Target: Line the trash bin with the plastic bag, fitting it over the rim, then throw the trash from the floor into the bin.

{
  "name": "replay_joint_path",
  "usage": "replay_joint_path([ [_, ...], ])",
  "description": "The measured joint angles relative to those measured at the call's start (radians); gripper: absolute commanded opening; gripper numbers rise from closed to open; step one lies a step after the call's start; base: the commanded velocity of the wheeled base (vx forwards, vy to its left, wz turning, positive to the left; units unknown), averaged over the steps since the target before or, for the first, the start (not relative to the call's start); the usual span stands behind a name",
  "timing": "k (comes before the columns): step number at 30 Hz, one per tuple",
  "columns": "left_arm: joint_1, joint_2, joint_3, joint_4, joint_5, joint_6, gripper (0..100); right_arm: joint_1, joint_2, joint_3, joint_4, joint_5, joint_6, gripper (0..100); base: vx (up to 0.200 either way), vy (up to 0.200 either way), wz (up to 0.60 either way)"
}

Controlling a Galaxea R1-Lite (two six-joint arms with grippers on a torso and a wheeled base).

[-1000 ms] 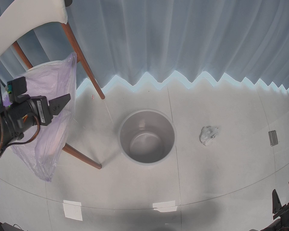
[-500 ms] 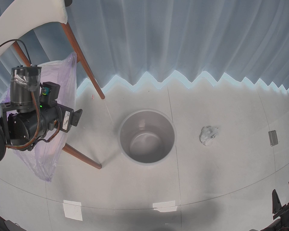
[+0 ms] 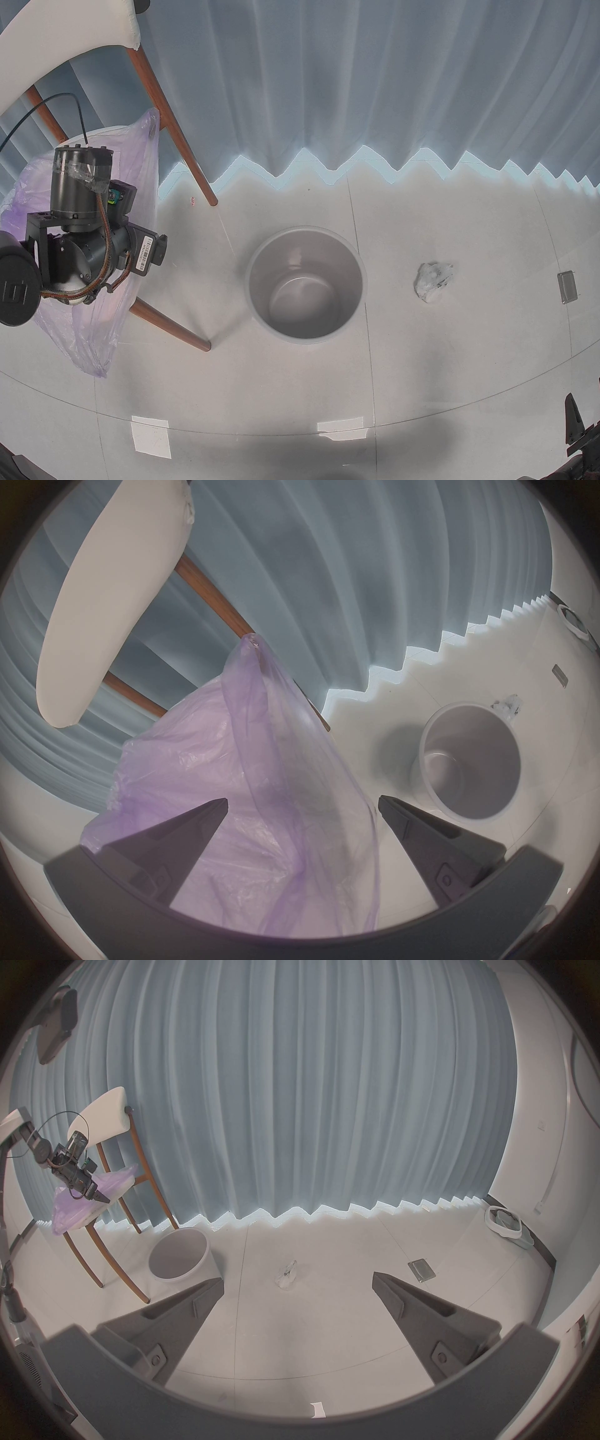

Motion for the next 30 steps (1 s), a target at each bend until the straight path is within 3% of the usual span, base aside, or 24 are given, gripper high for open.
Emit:
replay_joint_path([
  [2, 0.003, 0.011, -0.007, -0.002, 0.001, 0.000, 100, 0.000, 0.000, 0.000, 0.000, 0.000, 0.000, 100, 0.000, 0.000, 0.00],
  [3, 0.007, 0.016, -0.011, -0.003, 0.001, 0.001, 0, 0.000, 0.000, 0.000, 0.000, 0.000, 0.000, 100, 0.000, 0.000, 0.00],
  [12, 0.021, 0.033, -0.026, -0.013, -0.032, 0.003, 0, -0.001, 0.000, 0.000, 0.000, 0.000, -0.001, 100, 0.000, 0.000, 0.00],
  [21, 0.110, -0.023, -0.024, -0.012, -0.122, -0.015, 0, 0.000, 0.000, 0.000, 0.000, 0.000, -0.004, 100, 0.000, 0.000, 0.00],
  [27, 0.154, -0.107, -0.019, -0.007, -0.241, -0.147, 0, 0.000, 0.000, 0.000, 0.000, 0.000, -0.006, 100, 0.000, 0.000, 0.00],
  [30, 0.180, -0.156, -0.006, -0.007, -0.354, -0.235, 0, 0.000, 0.000, 0.000, 0.000, 0.001, -0.007, 100, 0.000, 0.000, 0.00],
])
